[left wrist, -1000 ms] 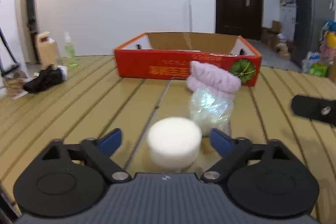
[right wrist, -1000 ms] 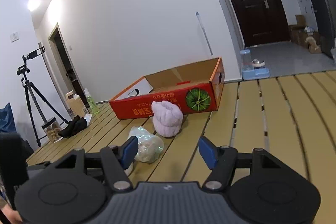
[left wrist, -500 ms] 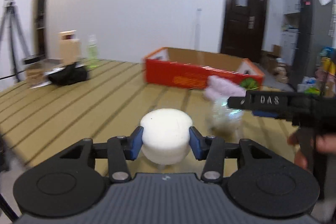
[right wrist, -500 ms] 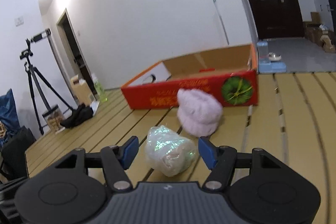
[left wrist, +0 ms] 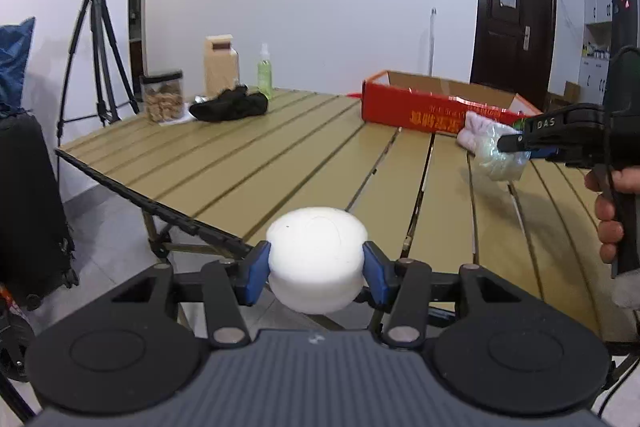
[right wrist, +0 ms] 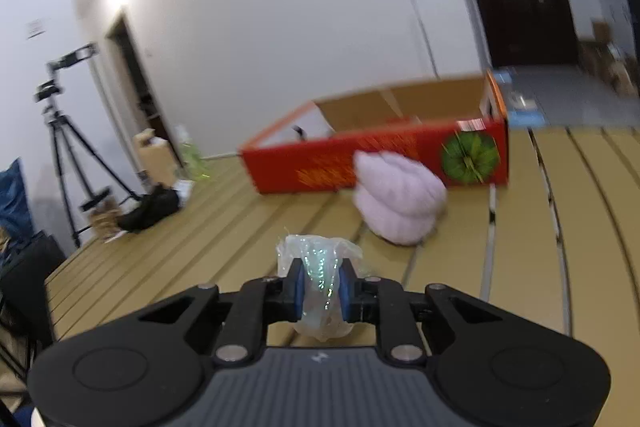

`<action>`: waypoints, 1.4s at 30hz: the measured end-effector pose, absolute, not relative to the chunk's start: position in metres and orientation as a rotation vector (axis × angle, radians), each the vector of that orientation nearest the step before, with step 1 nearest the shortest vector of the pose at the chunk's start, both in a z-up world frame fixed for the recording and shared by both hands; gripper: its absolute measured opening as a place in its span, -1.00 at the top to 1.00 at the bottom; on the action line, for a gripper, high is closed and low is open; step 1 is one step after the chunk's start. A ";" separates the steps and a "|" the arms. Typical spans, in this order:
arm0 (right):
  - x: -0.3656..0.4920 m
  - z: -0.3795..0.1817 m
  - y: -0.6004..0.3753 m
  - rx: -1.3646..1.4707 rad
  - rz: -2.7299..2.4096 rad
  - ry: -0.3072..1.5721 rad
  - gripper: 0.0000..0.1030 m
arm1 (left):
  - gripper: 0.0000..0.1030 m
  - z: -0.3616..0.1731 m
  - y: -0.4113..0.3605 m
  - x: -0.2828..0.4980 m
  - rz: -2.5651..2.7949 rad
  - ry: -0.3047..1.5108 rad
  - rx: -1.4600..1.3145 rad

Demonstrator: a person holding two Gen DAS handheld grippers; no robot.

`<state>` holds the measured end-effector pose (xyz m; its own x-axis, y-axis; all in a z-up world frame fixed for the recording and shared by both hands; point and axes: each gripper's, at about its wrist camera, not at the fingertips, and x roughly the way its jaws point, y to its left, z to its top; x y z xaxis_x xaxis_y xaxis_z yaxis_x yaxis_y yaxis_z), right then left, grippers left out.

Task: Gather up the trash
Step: 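Lower both held items over the bin and open both grippers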

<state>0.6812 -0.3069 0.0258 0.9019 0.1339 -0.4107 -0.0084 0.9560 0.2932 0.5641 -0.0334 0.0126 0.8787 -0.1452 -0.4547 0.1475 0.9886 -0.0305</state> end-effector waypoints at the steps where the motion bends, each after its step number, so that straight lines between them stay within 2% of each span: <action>1: 0.671 0.033 -0.300 0.276 0.111 0.424 0.68 | 0.02 0.017 -0.031 0.557 -0.149 0.461 0.004; 6: 0.602 0.045 -0.247 0.162 0.319 0.418 0.68 | 0.01 0.026 -0.012 0.524 -0.097 0.479 -0.017; 10: 0.550 0.031 -0.204 -0.012 0.457 0.487 0.68 | 0.00 0.004 0.006 0.494 -0.066 0.544 -0.023; 19: 0.529 -0.069 -0.156 -0.284 0.509 0.839 0.65 | -0.02 -0.066 0.011 0.486 -0.099 0.777 -0.043; 23: 0.549 -0.096 -0.149 -0.331 0.472 0.885 0.60 | -0.02 -0.088 0.019 0.507 -0.073 0.867 -0.131; 25: 0.558 -0.106 -0.147 -0.333 0.473 0.881 0.53 | -0.03 -0.094 0.018 0.518 -0.070 0.886 -0.156; 27: 0.564 -0.113 -0.145 -0.364 0.447 0.859 0.26 | -0.04 -0.099 0.017 0.528 -0.058 0.870 -0.158; 28: 0.566 -0.116 -0.145 -0.381 0.428 0.850 0.00 | -0.06 -0.101 0.016 0.533 -0.050 0.859 -0.153; 30: 0.575 -0.124 -0.146 -0.377 0.403 0.871 -0.05 | -0.08 -0.107 0.012 0.544 -0.048 0.859 -0.141; 33: 0.581 -0.130 -0.154 -0.368 0.418 0.895 -0.05 | -0.17 -0.117 0.006 0.556 -0.060 0.864 -0.120; 36: 0.583 -0.134 -0.157 -0.370 0.424 0.914 -0.07 | -0.62 -0.128 0.000 0.566 -0.051 0.865 -0.116; 42: 0.591 -0.146 -0.163 -0.365 0.432 0.959 -0.12 | -0.65 -0.127 0.002 0.572 -0.050 0.877 -0.135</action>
